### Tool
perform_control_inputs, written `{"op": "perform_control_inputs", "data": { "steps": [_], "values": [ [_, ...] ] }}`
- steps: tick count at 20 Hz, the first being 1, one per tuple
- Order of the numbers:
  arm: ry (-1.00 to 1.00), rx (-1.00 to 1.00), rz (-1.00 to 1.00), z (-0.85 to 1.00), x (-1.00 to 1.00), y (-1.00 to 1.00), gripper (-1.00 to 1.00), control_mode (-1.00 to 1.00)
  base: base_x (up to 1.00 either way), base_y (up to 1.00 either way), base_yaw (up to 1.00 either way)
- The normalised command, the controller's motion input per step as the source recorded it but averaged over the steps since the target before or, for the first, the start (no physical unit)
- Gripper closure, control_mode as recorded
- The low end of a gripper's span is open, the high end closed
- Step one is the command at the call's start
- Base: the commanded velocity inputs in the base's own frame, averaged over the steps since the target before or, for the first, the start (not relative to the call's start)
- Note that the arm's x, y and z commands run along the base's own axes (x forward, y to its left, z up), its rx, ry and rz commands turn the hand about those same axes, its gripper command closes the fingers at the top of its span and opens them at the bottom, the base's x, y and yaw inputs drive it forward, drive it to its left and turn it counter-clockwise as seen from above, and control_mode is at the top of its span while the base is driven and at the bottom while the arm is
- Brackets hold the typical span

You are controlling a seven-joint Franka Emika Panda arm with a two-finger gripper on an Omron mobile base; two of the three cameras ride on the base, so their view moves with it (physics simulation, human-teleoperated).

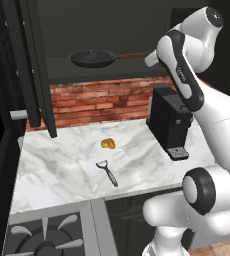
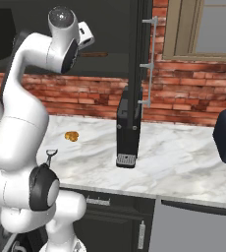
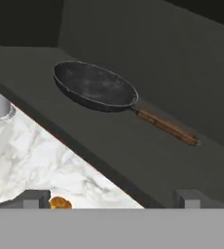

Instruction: Pick the pan from the cabinet and place it on the stove. Then turn on the stove burner for the pan.

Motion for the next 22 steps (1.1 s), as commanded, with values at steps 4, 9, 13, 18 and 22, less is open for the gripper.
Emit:
{"op": "perform_control_inputs", "data": {
  "steps": [4,9,13,18,22],
  "values": [
    [-0.14,-0.23,0.00,-0.02,0.11,-0.05,-1.00,-1.00,0.00,0.00,0.00],
    [-0.14,-0.18,0.00,-0.11,0.04,0.00,-1.00,-1.00,0.00,0.00,0.00],
    [-0.19,-0.17,0.00,-0.14,0.01,-0.01,-1.00,-1.00,0.00,0.00,0.00],
    [-0.04,-0.13,-0.01,-0.05,0.16,0.00,-1.00,-1.00,0.00,0.00,0.00],
    [0.01,-0.06,-0.01,0.00,0.25,-0.01,-1.00,-1.00,0.00,0.00,0.00]
  ]
}}
